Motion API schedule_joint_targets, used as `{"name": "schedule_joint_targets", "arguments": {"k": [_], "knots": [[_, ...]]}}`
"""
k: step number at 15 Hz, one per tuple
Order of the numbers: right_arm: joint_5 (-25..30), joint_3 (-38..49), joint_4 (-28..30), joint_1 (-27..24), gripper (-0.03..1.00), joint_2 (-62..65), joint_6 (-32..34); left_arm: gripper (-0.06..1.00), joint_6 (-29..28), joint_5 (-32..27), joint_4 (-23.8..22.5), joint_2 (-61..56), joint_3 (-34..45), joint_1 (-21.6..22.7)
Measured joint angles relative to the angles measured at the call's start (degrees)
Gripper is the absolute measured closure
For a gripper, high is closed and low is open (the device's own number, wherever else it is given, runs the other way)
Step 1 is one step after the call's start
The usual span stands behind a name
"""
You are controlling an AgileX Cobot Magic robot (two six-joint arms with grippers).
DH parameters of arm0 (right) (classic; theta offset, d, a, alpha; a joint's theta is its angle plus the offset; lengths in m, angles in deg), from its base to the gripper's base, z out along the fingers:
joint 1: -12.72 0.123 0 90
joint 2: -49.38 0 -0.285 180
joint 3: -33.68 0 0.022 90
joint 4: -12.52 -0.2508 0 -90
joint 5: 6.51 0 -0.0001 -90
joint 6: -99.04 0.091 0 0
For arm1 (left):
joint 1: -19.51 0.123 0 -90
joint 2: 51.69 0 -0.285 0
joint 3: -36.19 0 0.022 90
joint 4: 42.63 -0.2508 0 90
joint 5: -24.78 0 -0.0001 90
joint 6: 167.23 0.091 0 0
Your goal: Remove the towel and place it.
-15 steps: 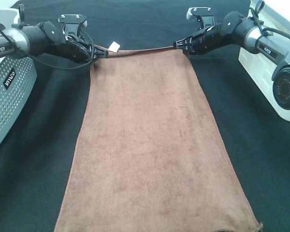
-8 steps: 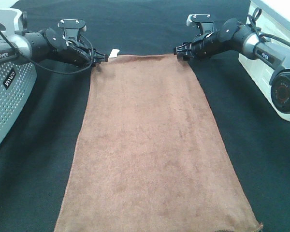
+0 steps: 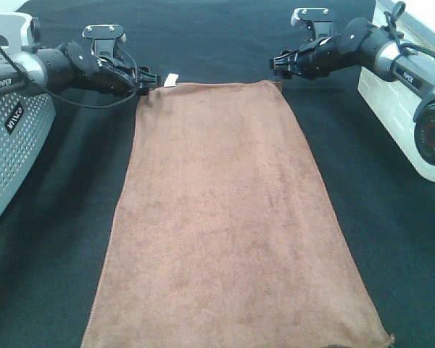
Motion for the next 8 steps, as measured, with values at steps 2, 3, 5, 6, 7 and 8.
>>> {"name": "schedule_joint_targets", "arguments": {"k": [2, 3, 5, 6, 7, 8], "knots": [[-0.63, 0.0, 0.0, -0.06, 0.36, -0.74, 0.0, 0.31, 0.0, -0.69, 0.06, 0.0, 0.0, 0.0], [-0.57, 0.0, 0.0, -0.06, 0.36, -1.26, 0.0, 0.31, 0.0, -0.86, 0.06, 0.0, 0.0, 0.0], [-0.57, 0.06, -0.06, -0.06, 0.36, -2.41, 0.0, 0.31, 0.0, -1.26, 0.06, 0.0, 0.0, 0.0], [-0.57, 0.06, -0.06, -0.06, 0.36, -2.41, 0.0, 0.31, 0.0, -1.26, 0.06, 0.0, 0.0, 0.0], [-0.69, 0.06, -0.06, -0.06, 0.36, -2.69, 0.0, 0.31, 0.0, -1.26, 0.06, 0.0, 0.0, 0.0], [-0.69, 0.06, -0.06, -0.06, 0.36, -2.69, 0.0, 0.31, 0.0, -1.26, 0.06, 0.0, 0.0, 0.0]]}}
